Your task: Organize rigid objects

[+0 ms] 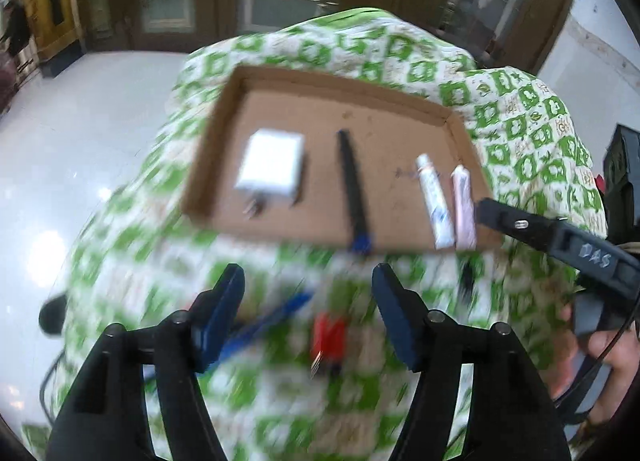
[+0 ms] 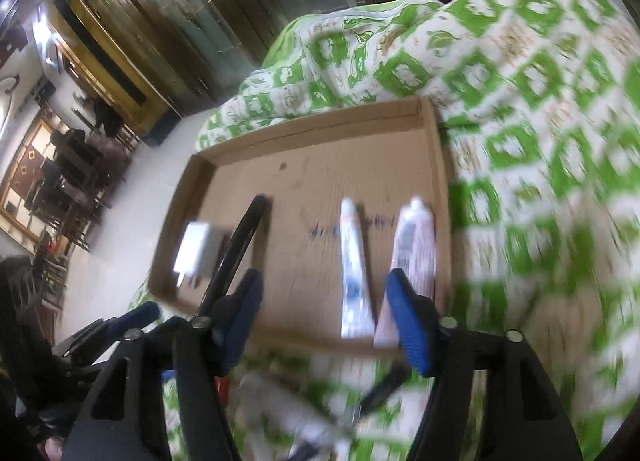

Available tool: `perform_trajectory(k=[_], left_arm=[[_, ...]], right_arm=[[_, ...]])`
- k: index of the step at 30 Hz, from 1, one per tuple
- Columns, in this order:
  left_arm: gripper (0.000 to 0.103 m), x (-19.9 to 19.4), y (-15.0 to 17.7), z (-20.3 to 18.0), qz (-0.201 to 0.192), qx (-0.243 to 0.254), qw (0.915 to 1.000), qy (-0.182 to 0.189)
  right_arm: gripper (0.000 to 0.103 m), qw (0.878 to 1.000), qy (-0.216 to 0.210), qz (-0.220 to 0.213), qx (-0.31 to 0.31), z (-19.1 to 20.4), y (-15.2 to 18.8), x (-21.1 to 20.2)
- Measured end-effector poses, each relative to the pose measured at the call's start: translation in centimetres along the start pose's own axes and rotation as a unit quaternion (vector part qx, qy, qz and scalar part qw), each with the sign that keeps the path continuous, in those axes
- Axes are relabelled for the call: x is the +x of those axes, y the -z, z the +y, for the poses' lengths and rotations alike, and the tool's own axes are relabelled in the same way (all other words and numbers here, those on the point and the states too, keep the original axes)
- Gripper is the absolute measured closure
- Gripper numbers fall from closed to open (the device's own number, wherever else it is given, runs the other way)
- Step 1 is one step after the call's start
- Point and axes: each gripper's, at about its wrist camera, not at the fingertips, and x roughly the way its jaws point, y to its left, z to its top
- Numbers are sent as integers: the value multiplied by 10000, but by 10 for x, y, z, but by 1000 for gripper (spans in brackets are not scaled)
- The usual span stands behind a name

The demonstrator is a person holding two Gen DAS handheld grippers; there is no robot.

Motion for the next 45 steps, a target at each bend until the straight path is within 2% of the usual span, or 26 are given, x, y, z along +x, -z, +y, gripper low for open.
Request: perform_trajectory(k=[3, 5, 6, 8, 10, 13, 16, 20, 22, 25, 27, 31, 32, 33, 36, 39, 42, 44, 45], left_arm=[[37, -9, 31, 25, 17, -344, 9994, -54], [37, -13, 55, 37, -16, -559, 9983, -171], [37, -11, 59, 44, 149, -831, 9964, -60], [37, -18, 56, 53, -7, -1092, 9938, 188], [37, -27, 54, 56, -260, -1152, 9929, 150], [37, -21, 55, 55, -105, -1173, 9930, 57], [37, -15, 49, 46, 32, -879, 9961, -23], [37, 2, 35, 28, 565, 13, 9979, -312], [37, 15, 32, 20, 909, 570, 9930, -490], [37, 33, 32, 5, 1195, 1422, 9794, -791], [37, 42, 29, 4, 1284, 1607, 9751, -829], [37, 53, 19, 9, 1297, 1603, 9753, -791], [41, 55, 17, 9, 1315, 1621, 9750, -764], [54, 56, 16, 7, 1311, 1659, 9749, -705], [80, 58, 17, -1, 1368, 1775, 9725, -628], [96, 56, 20, -5, 1475, 1561, 9755, -472], [96, 51, 28, -5, 1719, 934, 9807, 37], [96, 48, 39, -7, 1848, 594, 9804, 340], [96, 47, 46, -8, 1871, 523, 9803, 349]], right_arm=[[28, 9999, -37, 130, 27, 3, 24, -8], [27, 9996, -19, 264, -15, 6, 36, -10], [27, 9995, -20, 328, -27, 6, 42, -10], [27, 9992, -3, 408, -13, 7, 51, -11], [27, 9989, 21, 461, 0, 7, 57, -10], [27, 9989, 19, 475, -25, 9, 63, -13], [27, 9988, 27, 483, -47, 8, 71, -16], [27, 9990, 48, 435, -53, 10, 72, -19], [27, 9991, 42, 423, -53, 11, 73, -19], [27, 9990, 36, 436, -48, 11, 74, -19], [27, 9990, 23, 456, -20, 11, 74, -17], [27, 9987, 7, 518, 9, 10, 74, -13], [27, 9986, 3, 533, 11, 10, 74, -12], [27, 9985, -1, 548, 11, 10, 74, -11], [27, 9983, -24, 577, 38, 10, 73, -9], [27, 9983, -29, 569, 96, 8, 71, -8], [27, 9983, -102, 498, 290, -1, 66, -13], [28, 9980, -108, 458, 417, -7, 64, -16], [29, 9978, -122, 452, 465, -9, 64, -16]])
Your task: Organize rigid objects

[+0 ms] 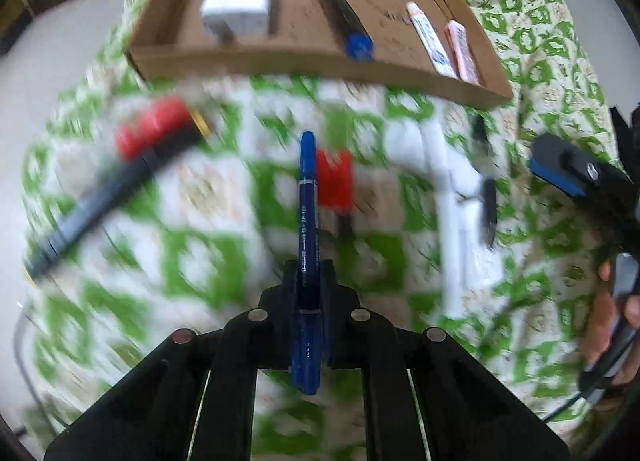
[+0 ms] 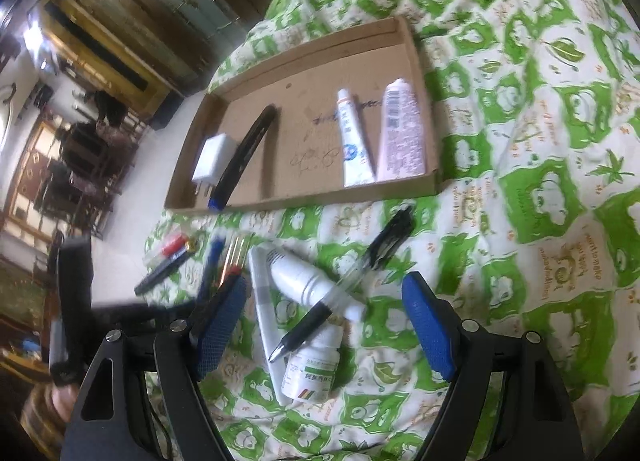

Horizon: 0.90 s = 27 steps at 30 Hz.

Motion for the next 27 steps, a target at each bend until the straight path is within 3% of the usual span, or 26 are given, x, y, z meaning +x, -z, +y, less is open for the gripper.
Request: perform_trajectory(k=[1, 3, 5, 8, 10, 20, 24, 27], left_arm=[[96, 3, 7, -2, -22, -25, 10000, -57], [95, 5, 18, 2, -196, -117, 9997, -40], [95, 1, 23, 19, -423, -616, 9969, 235], [95, -8, 25, 41, -761, -1146, 9900, 322], [95, -5, 27, 50, -744, -1352, 9870, 460], [95, 1, 26, 37, -644, -1140, 9909, 302], [95, 3, 25, 38, -638, -1143, 9909, 310], [95, 3, 28, 40, -634, -1128, 9911, 297]], right_arm=[[31, 10000, -40, 11, 58, -2, 0, 0], [45, 9998, -129, 108, 119, -3, 0, 2], [51, 9996, -175, 208, 124, -3, 1, 6], [58, 9994, -219, 245, 92, -1, 2, 7], [62, 9994, -245, 256, 57, 1, 3, 8], [66, 9950, -764, 513, -390, 33, 2, 22], [67, 9919, -461, 1009, -625, 46, 10, 47], [80, 9883, -17, 1072, -1083, 56, 15, 59]])
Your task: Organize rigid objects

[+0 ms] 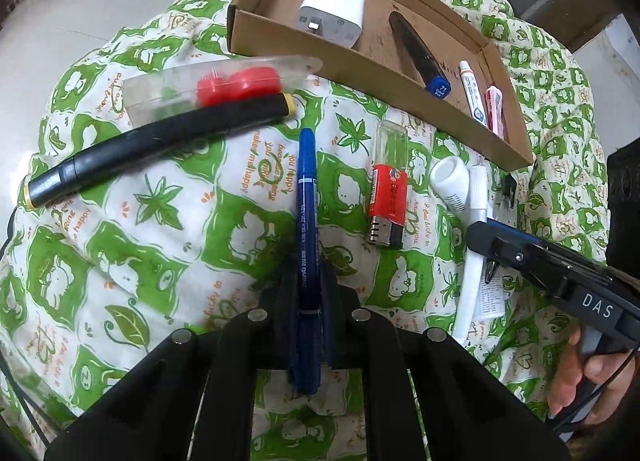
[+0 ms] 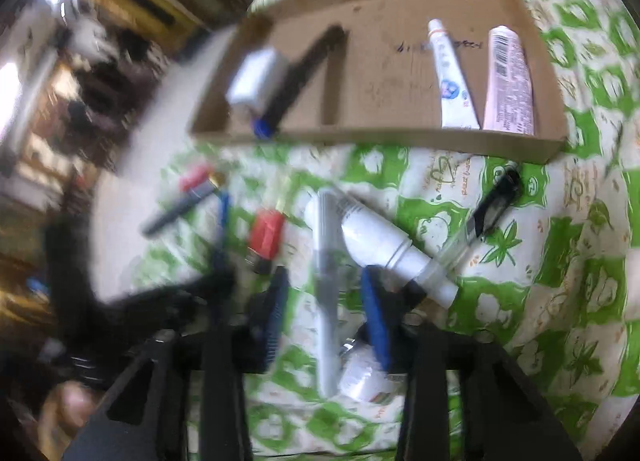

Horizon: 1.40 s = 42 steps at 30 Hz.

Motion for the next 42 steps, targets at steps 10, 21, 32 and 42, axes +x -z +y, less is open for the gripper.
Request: perform_trajectory(k=[10, 21, 32, 42], left_arm=[[95, 0, 0, -1, -9, 22, 10000, -25], [95, 1, 3, -16, -103, 373, 9992, -41], [95, 5, 2, -20, -39, 395, 9992, -78], [95, 5, 2, -18, -20, 374, 9993, -62]], right_arm=[[92, 9998, 104, 61, -170, 3, 2, 6], [92, 9986, -471, -222, -15, 1, -5, -11], [92, 9951, -972, -132, 143, 16, -42, 12], [92, 9947, -1026, 78, -1, 24, -32, 14]])
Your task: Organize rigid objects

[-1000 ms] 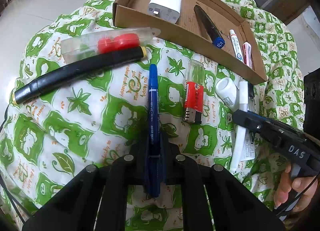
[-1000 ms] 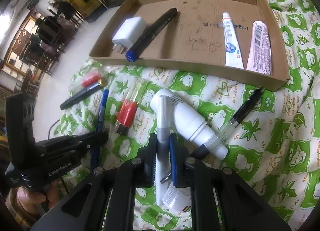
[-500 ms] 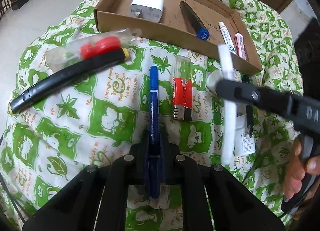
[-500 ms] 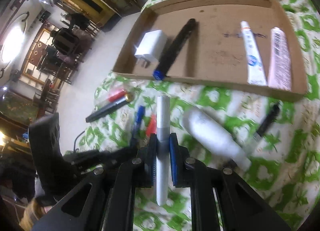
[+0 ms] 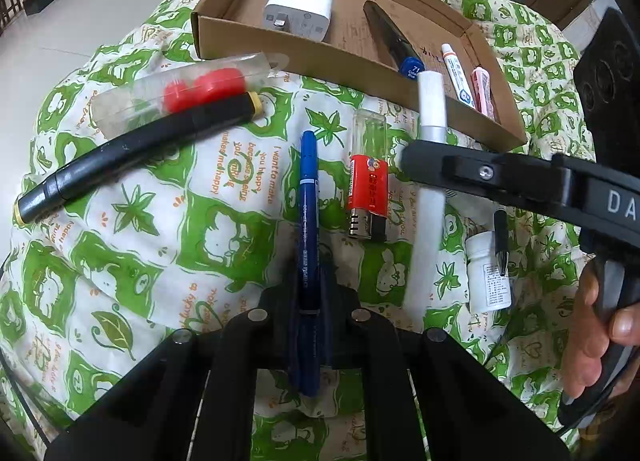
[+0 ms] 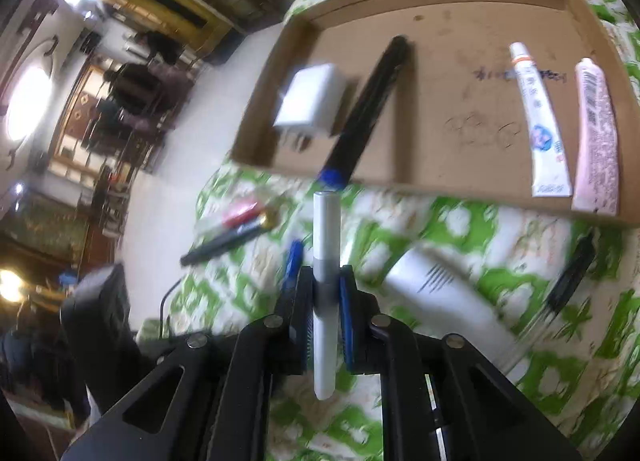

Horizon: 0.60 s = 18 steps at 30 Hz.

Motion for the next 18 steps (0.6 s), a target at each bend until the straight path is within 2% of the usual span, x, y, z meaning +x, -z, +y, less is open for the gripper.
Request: perform_trajectory(k=[5, 8, 18], left_arm=[[95, 0, 0, -1, 2, 8, 10000, -16], [95, 1, 0, -1, 2, 8, 10000, -16], [95, 0, 0, -1, -14, 20, 10000, -20]], right_arm=[[92, 9996, 168, -172, 178, -8, -14, 2], [92, 9991, 89, -224, 362, -17, -16, 0], [92, 9999, 143, -71, 67, -5, -2, 1]])
